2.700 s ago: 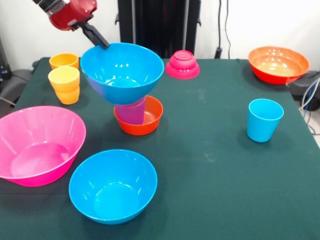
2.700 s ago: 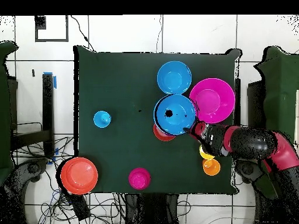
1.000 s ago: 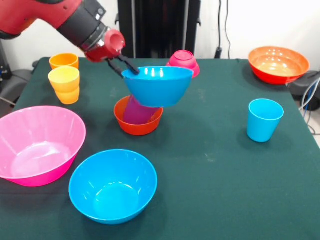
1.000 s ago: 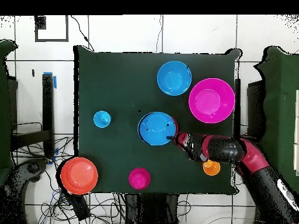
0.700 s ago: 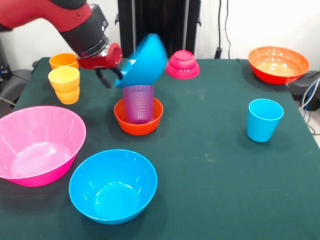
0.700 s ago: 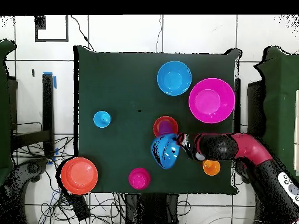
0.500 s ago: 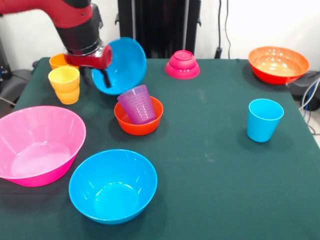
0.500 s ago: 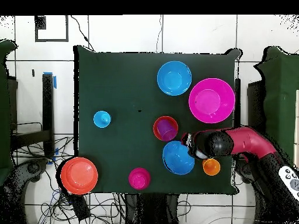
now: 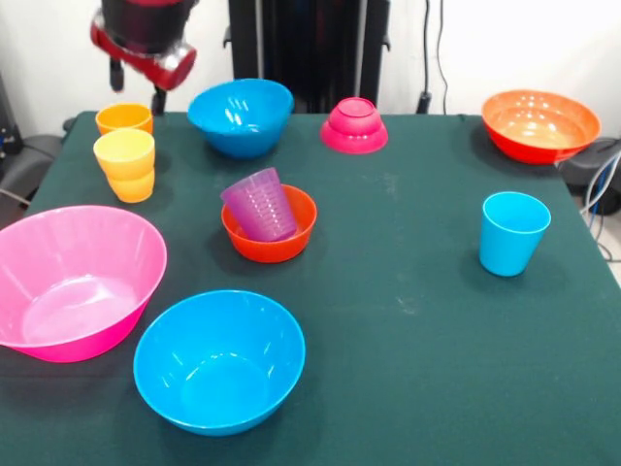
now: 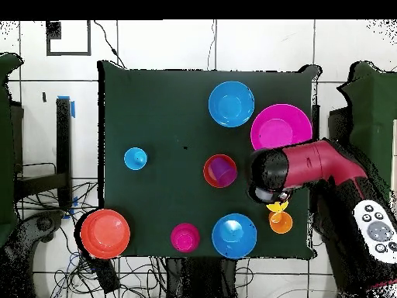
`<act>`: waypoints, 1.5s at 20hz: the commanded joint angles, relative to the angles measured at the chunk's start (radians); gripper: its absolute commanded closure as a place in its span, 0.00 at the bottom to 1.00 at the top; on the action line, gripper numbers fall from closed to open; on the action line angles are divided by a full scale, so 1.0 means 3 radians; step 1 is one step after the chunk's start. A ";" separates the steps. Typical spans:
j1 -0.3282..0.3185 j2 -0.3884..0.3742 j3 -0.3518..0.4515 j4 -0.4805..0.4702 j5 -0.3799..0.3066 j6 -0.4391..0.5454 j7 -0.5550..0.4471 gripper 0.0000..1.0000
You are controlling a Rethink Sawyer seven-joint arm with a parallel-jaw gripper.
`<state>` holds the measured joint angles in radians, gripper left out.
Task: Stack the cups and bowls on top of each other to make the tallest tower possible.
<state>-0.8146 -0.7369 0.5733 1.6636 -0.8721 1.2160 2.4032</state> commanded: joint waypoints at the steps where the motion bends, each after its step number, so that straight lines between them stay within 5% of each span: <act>1: 0.0188 -0.0070 -0.0669 -0.0268 0.0053 -0.0273 0.1373 0.00; 15: 0.0324 0.0001 -0.0920 -0.0095 0.0244 -0.0744 0.1470 0.00; 20: 0.0441 0.0191 -0.1119 0.0121 0.0266 -0.1504 0.1945 0.00; 26: 0.0318 0.0669 -0.1177 0.0350 0.0388 -0.2682 0.1792 0.00; 30: 0.0766 0.1119 -0.1727 0.0276 0.0410 -0.3834 0.2326 0.00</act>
<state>-0.7023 -0.6274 0.1726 1.6676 -0.7818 0.4129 2.7352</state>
